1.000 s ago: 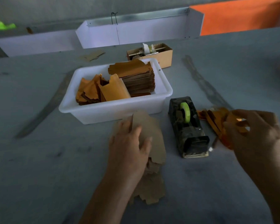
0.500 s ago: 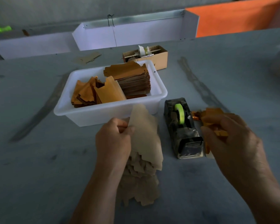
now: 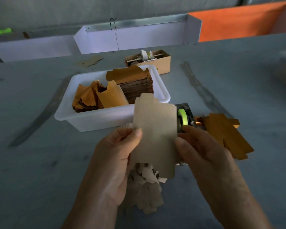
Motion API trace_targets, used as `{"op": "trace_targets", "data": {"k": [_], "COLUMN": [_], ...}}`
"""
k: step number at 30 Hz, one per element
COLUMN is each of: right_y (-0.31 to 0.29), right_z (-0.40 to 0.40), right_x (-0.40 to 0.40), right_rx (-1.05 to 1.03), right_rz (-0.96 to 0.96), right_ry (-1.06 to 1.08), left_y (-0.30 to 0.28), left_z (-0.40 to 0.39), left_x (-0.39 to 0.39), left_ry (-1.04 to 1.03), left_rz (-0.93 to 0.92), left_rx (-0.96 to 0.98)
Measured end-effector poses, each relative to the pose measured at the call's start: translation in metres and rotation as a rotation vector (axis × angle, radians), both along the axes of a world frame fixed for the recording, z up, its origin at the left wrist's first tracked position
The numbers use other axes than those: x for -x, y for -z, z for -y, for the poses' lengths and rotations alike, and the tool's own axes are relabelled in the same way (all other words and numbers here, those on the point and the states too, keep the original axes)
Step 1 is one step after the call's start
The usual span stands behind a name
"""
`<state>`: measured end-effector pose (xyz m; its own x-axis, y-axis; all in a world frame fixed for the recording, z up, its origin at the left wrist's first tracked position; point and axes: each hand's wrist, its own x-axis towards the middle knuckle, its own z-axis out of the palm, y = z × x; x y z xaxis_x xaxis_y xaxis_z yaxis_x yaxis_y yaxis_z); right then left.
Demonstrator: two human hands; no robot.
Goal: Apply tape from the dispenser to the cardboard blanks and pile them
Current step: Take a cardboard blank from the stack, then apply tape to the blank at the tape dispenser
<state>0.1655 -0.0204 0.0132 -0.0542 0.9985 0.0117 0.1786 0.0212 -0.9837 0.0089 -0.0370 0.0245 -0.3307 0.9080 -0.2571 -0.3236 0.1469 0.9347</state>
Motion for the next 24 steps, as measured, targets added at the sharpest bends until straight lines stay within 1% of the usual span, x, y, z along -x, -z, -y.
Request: {"op": "trace_targets", "data": {"k": [2,4,9,12,14,18,22,24], "right_y": [0.002,0.005,0.012,0.014,0.016,0.017,0.017,0.018], "right_z": [0.000,0.001,0.003,0.003,0.003,0.006,0.007,0.008], "right_x": [0.004,0.006,0.005,0.003,0.003,0.003,0.003,0.004], "right_rx": [0.126,0.210,0.224,0.204,0.182,0.024,-0.121,-0.163], "right_rz": [-0.158,-0.246,-0.279,-0.269,-0.214,0.083,0.292,0.354], "right_ry": [-0.061,-0.063,-0.051,-0.051,-0.059,-0.015,0.050,0.068], "left_y": [0.002,0.005,0.008,0.011,0.011,0.012,0.017,0.017], "left_z": [0.002,0.004,0.005,0.004,0.002,0.002,0.002,0.002], "left_x": [-0.003,-0.005,-0.011,-0.014,-0.017,-0.024,-0.026,-0.027], "left_ry": [0.041,0.061,0.124,0.136,0.133,0.117,0.110,0.119], "left_rz": [0.020,-0.041,-0.257,-0.323,-0.337,-0.325,-0.325,-0.321], "left_rx": [0.004,0.009,0.011,0.038,0.052,0.055,0.049,0.057]}}
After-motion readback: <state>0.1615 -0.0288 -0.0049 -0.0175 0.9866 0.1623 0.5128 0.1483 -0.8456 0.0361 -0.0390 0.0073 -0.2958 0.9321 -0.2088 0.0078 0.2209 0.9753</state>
